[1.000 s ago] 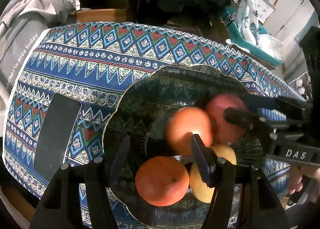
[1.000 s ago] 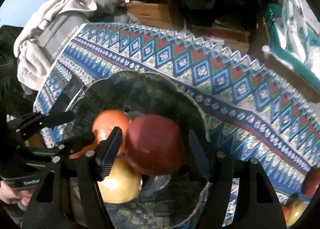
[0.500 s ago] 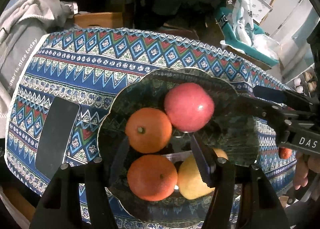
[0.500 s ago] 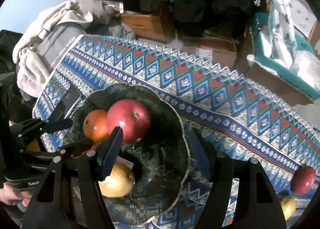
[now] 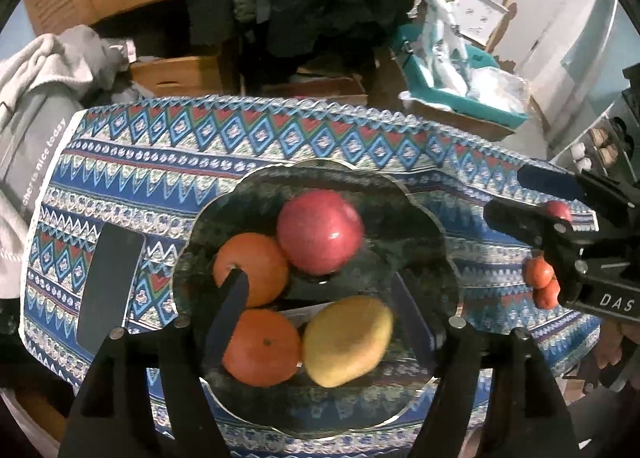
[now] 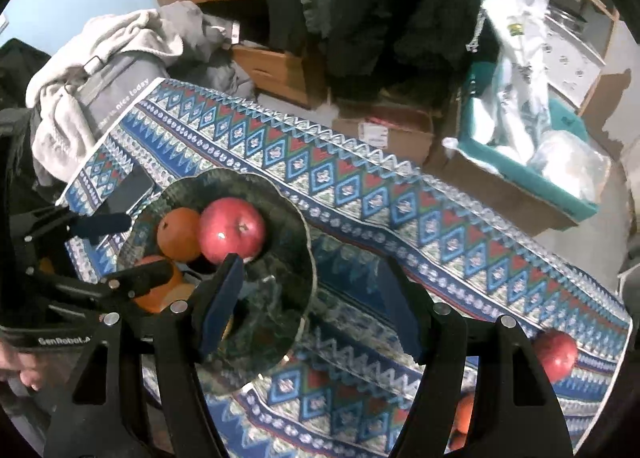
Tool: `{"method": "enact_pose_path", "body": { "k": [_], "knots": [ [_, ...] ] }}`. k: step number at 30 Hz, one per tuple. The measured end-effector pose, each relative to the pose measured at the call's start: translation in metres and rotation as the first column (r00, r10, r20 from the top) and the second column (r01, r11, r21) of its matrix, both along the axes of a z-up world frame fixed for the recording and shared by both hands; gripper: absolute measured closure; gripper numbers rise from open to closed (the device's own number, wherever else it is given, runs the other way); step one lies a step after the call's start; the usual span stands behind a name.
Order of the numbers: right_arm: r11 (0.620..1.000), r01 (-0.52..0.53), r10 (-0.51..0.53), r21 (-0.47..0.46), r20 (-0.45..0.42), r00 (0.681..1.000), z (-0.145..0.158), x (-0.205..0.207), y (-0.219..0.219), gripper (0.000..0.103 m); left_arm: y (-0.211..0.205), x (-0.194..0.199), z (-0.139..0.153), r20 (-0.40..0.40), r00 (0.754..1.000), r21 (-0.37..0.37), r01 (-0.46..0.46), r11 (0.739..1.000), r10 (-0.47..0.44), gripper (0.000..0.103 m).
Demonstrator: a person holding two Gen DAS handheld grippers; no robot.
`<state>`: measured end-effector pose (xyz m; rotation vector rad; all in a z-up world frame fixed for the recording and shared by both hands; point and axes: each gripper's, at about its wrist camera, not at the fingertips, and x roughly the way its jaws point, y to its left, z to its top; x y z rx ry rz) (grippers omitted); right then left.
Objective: Organize fruits
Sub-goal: 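Withdraw both tools from the bowl back toward the remaining fruit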
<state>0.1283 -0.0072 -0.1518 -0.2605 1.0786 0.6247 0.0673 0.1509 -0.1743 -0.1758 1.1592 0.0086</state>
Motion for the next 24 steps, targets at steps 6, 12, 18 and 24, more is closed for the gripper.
{"method": "enact_pose_path", "body": {
  "k": [6, 12, 18, 24],
  "knots": [
    [0.999, 0.044, -0.044, -0.014, 0.007, 0.999, 0.014, -0.005, -0.030, 0.028, -0.026, 0.000, 0.015, 0.031, 0.998, 0.032, 0.052, 0.998, -0.053, 0.022],
    [0.996, 0.082, -0.081, -0.035, 0.029, 0.996, 0.027, -0.013, -0.062, 0.027, -0.049, 0.000, 0.014, 0.021, 0.994, 0.042, 0.104, 0.994, -0.105, 0.022],
    [0.991, 0.127, -0.125, -0.038, 0.052, 0.991, 0.039, -0.018, -0.098, 0.025, -0.071, 0.002, 0.017, 0.017, 0.991, 0.021, 0.135, 0.991, -0.135, 0.022],
    [0.985, 0.170, -0.169, -0.031, 0.050, 0.984, 0.043, -0.021, -0.135, 0.023, -0.099, 0.006, 0.023, 0.018, 0.985, 0.007, 0.174, 0.985, -0.174, 0.022]
  ]
}}
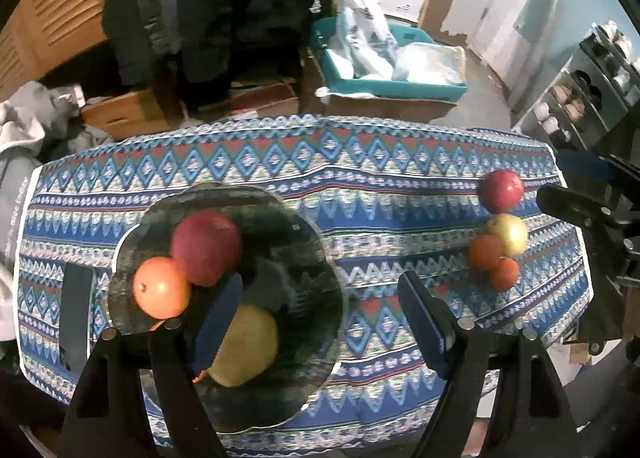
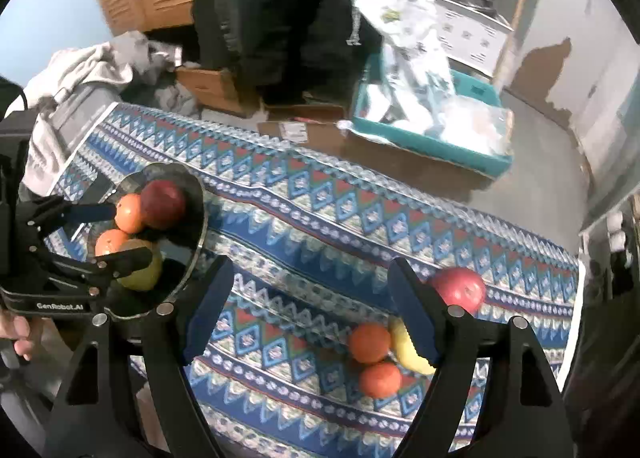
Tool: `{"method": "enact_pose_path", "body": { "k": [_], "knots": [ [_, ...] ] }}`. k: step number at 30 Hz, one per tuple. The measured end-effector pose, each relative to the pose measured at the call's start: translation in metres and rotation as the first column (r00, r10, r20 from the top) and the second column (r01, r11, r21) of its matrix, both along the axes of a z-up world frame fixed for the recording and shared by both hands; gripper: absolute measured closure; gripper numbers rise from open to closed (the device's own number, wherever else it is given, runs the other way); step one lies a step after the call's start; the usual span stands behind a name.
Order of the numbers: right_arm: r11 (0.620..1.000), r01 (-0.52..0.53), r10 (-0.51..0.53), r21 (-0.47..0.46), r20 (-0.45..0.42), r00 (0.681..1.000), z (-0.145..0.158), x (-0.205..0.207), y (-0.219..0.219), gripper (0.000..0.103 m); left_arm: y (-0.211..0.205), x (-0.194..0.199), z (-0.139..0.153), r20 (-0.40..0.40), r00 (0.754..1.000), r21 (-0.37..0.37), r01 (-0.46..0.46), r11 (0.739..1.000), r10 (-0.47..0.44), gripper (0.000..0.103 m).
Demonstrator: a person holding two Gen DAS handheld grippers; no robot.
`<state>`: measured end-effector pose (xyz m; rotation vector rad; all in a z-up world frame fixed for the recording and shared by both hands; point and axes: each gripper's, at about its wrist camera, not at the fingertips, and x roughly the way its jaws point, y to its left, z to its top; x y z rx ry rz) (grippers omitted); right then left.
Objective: Organize fruits
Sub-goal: 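Withdraw both tools from the bowl back toward the remaining fruit, then grasp an orange with the left tool while the right tool grasps a red apple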
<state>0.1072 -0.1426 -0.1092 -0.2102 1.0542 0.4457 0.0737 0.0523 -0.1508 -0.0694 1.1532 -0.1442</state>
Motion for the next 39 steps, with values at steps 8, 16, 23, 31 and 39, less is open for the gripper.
{"method": "enact_pose_path", "body": {
  "k": [8, 16, 23, 31, 39],
  "knots": [
    [0.996, 0.081, -0.080, 0.026, -0.013, 0.997, -0.004, 0.001, -0.048, 0.023, -0.042, 0.006, 0.002, -0.010, 0.997, -0.001, 0.072, 0.997, -0.072, 0.022],
    [0.992, 0.120, -0.119, 0.027, -0.012, 0.993, -0.008, -0.005, -0.082, 0.023, -0.080, 0.009, 0.006, -0.003, 0.991, 0.007, 0.133, 0.991, -0.133, 0.022],
    [0.985, 0.169, -0.167, 0.033, -0.046, 0.985, -0.023, -0.007, -0.113, 0.023, -0.115, 0.014, -0.003, -0.025, 0.982, 0.009, 0.188, 0.982, -0.188, 0.022],
    [0.973, 0.231, -0.228, 0.024, -0.094, 0.969, -0.045, -0.006, -0.148, 0.023, -0.155, 0.024, -0.019, -0.053, 0.967, 0.004, 0.250, 0.968, -0.250, 0.022],
    [0.960, 0.278, -0.274, 0.008, -0.152, 0.950, -0.071, -0.006, -0.172, 0.023, -0.177, 0.036, -0.045, -0.095, 0.955, 0.005, 0.283, 0.959, -0.281, 0.022]
  ]
}}
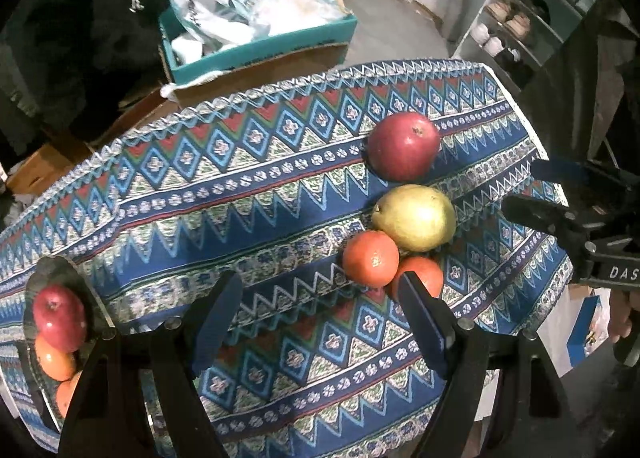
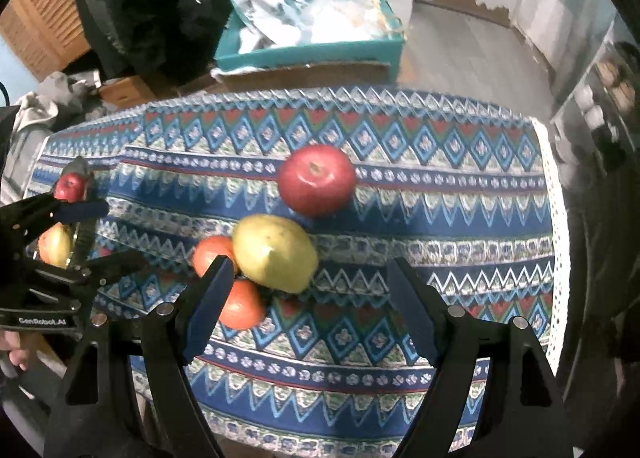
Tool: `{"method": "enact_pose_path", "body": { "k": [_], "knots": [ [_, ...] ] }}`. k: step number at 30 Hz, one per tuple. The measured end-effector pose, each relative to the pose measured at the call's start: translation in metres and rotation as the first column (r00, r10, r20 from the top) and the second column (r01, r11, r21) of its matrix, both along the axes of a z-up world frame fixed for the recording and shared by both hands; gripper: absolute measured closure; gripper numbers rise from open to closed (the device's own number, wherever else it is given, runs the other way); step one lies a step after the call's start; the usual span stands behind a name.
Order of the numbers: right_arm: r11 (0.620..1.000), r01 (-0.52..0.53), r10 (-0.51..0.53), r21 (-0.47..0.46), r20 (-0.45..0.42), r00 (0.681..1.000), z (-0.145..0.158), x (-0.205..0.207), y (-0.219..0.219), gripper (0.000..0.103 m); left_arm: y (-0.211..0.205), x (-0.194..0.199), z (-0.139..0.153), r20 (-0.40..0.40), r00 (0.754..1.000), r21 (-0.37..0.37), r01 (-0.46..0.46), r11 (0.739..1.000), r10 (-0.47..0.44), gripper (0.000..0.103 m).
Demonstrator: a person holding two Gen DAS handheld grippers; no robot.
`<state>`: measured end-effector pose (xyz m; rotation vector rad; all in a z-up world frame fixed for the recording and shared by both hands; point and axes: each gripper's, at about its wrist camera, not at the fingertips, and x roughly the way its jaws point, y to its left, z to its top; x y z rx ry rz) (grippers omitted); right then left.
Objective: Organize fruits
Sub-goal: 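Grasp an orange with the left tool while the right tool grasps a red apple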
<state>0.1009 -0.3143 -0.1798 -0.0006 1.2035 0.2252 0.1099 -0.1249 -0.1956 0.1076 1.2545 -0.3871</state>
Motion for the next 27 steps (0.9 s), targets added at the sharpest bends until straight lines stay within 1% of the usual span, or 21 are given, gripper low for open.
{"method": "enact_pose_path", "body": {
  "k": [7, 19, 21, 24, 27],
  "knots": [
    [0.999, 0.031, -0.031, 0.004, -0.021, 0.999, -0.009, 0.006, -0.011, 0.023, -0.018, 0.015, -0.023, -0.051, 0.999, -0.049, 0.004, 0.999, -0.006, 0.022],
    [0.999, 0.047, -0.046, 0.004, -0.048, 0.998, -0.020, 0.012, -0.019, 0.023, -0.033, 0.030, -0.063, -0.150, 0.989, -0.078, -0.003, 0.997, -0.008, 0.022],
    [0.999, 0.048, -0.048, 0.002, -0.051, 0.998, -0.021, 0.012, -0.020, 0.023, -0.034, 0.032, -0.068, -0.167, 0.986, -0.093, -0.006, 0.996, -0.010, 0.022],
    [0.999, 0.052, -0.052, 0.003, -0.057, 0.997, -0.023, 0.013, -0.021, 0.023, -0.033, 0.034, -0.071, -0.187, 0.982, -0.152, -0.022, 0.988, -0.006, 0.021],
    [0.999, 0.050, -0.050, 0.000, -0.061, 0.997, -0.025, 0.014, -0.020, 0.023, -0.033, 0.036, -0.071, -0.193, 0.981, -0.161, -0.023, 0.987, -0.009, 0.023]
  ]
}}
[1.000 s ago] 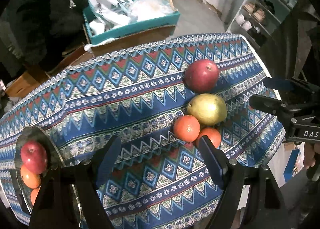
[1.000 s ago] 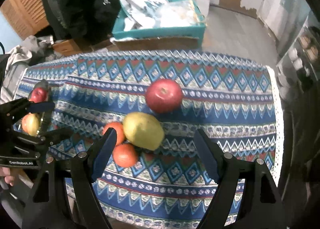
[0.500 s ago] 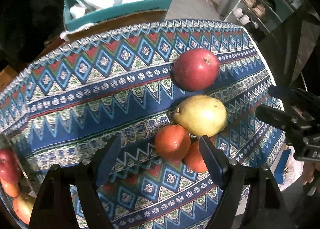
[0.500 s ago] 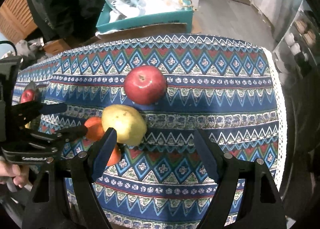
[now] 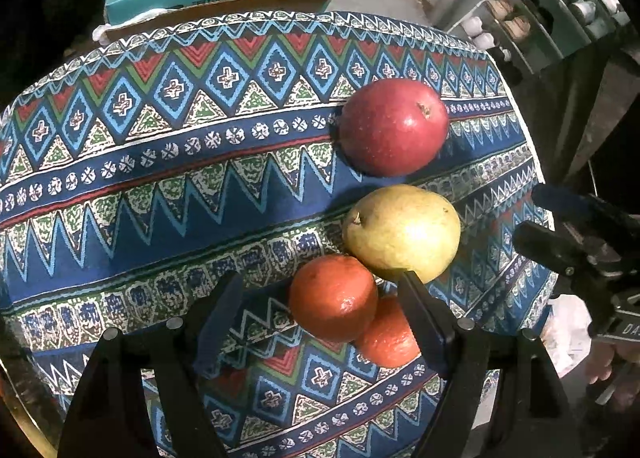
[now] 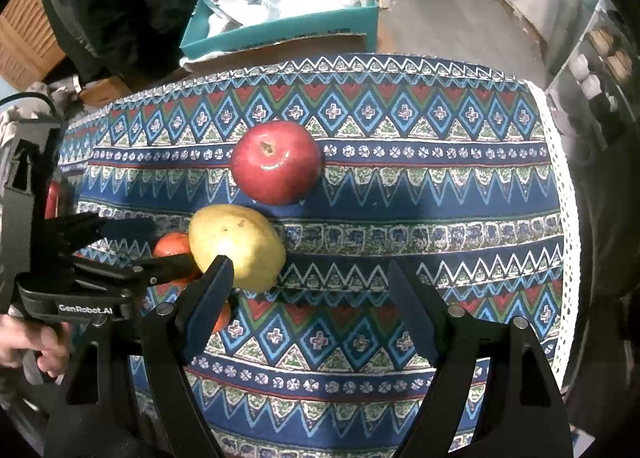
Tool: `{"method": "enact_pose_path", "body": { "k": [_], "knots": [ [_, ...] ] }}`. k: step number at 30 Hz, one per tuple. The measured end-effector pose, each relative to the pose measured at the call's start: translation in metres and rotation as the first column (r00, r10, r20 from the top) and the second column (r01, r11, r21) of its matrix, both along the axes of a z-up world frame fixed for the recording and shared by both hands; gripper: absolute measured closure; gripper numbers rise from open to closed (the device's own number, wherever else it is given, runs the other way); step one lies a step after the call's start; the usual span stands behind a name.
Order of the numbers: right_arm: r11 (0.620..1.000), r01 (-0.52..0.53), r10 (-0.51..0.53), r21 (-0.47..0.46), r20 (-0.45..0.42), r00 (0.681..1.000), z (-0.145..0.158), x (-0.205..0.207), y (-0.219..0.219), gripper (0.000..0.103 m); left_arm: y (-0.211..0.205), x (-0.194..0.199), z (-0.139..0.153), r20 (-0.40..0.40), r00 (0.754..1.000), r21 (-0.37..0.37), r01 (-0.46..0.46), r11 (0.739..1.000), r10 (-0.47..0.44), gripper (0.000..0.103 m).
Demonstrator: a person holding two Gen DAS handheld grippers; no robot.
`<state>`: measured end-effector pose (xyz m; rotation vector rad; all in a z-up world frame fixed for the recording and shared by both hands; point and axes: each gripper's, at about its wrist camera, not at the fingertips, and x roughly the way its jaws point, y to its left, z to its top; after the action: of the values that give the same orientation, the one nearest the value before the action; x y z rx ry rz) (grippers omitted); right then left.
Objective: Organize fruits
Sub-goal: 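Grasp an orange with the left tool while the right tool grasps a red apple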
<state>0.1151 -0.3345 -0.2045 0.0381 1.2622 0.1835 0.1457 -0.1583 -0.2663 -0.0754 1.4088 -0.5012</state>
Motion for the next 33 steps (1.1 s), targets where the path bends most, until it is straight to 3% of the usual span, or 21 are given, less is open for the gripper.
{"method": "enact_pose_path", "body": {
  "k": [7, 17, 21, 26, 33],
  "knots": [
    [1.000, -0.001, 0.001, -0.003, -0.004, 1.000, -0.002, 0.001, 0.001, 0.023, 0.003, -0.004, -0.001, -0.031, 0.999, -0.023, 0.010, 1.000, -0.011, 0.036],
    [1.000, -0.008, 0.008, -0.003, -0.007, 1.000, -0.004, 0.002, 0.005, 0.022, 0.002, -0.004, -0.012, -0.041, 0.999, -0.013, 0.020, 1.000, -0.021, 0.036],
    [1.000, 0.000, 0.000, 0.006, -0.016, 1.000, -0.007, 0.004, 0.003, 0.022, -0.002, -0.003, -0.014, -0.045, 0.998, -0.044, 0.041, 0.998, -0.043, 0.055],
    [1.000, 0.012, -0.012, 0.019, -0.025, 1.000, -0.010, 0.009, 0.003, 0.022, -0.010, -0.009, -0.008, 0.012, 0.996, 0.019, 0.086, 0.996, -0.086, 0.056],
    [0.999, 0.001, -0.001, 0.051, -0.008, 1.000, -0.016, 0.026, 0.013, 0.022, 0.005, 0.000, 0.014, 0.092, 0.994, 0.051, 0.047, 0.998, -0.051, 0.056]
  ]
}}
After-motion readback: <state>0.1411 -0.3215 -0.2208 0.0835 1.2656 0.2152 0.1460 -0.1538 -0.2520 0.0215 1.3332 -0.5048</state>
